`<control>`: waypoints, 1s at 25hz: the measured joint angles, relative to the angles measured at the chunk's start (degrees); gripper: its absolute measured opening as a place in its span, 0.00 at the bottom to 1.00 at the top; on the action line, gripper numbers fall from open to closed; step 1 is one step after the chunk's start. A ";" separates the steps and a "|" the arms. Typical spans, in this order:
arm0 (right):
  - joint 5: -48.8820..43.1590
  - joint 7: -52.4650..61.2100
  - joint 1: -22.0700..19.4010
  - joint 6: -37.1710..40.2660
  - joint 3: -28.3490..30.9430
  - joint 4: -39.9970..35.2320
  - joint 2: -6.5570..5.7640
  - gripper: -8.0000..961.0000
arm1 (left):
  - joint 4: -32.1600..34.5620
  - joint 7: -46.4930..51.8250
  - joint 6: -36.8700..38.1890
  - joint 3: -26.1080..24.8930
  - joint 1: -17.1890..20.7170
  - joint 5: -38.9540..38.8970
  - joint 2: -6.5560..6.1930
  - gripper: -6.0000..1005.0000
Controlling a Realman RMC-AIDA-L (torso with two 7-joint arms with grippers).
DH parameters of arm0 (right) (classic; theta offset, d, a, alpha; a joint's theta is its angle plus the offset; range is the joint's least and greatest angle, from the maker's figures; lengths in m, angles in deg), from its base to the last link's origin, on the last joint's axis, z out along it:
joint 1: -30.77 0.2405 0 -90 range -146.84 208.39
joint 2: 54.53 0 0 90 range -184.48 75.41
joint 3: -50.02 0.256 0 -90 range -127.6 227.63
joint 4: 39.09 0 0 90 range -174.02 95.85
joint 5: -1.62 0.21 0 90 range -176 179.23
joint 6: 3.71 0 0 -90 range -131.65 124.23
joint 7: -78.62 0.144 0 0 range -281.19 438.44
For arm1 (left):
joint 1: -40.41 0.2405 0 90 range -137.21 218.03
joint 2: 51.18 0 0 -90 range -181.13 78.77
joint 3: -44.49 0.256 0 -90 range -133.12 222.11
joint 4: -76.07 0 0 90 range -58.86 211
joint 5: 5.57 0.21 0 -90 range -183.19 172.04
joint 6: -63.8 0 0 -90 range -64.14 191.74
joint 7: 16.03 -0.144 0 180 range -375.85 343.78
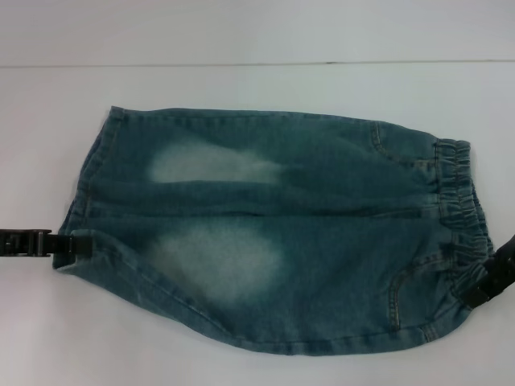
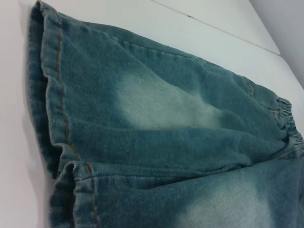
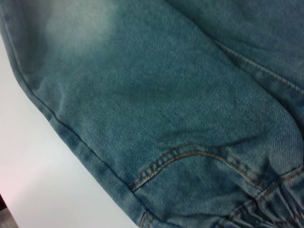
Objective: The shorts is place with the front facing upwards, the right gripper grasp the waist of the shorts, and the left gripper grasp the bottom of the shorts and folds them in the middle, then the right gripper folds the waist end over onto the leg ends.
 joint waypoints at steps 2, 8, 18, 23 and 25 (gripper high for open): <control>0.29 -0.37 -0.02 0.01 0.03 -0.03 -0.02 0.82 | 0.00 0.00 0.00 0.08 0.00 0.00 0.00 0.03; 0.35 -0.85 -0.07 -0.62 0.00 -0.06 0.39 0.77 | -0.60 -0.04 0.00 0.21 0.00 0.00 0.00 0.03; 0.12 -1.34 -0.21 -1.19 -0.53 -0.06 0.52 0.29 | -0.62 -0.15 -0.09 0.18 0.02 0.00 0.00 0.03; 0.10 -1.34 -0.41 -1.62 -0.20 -0.06 0.50 0.08 | -0.62 -0.06 -0.18 0.05 -0.01 0.00 0.00 0.03; 0.23 -1.34 -0.64 -1.88 -0.15 -0.06 0.47 0.06 | -0.62 0.09 -0.26 -0.03 -0.07 0.00 0.00 0.03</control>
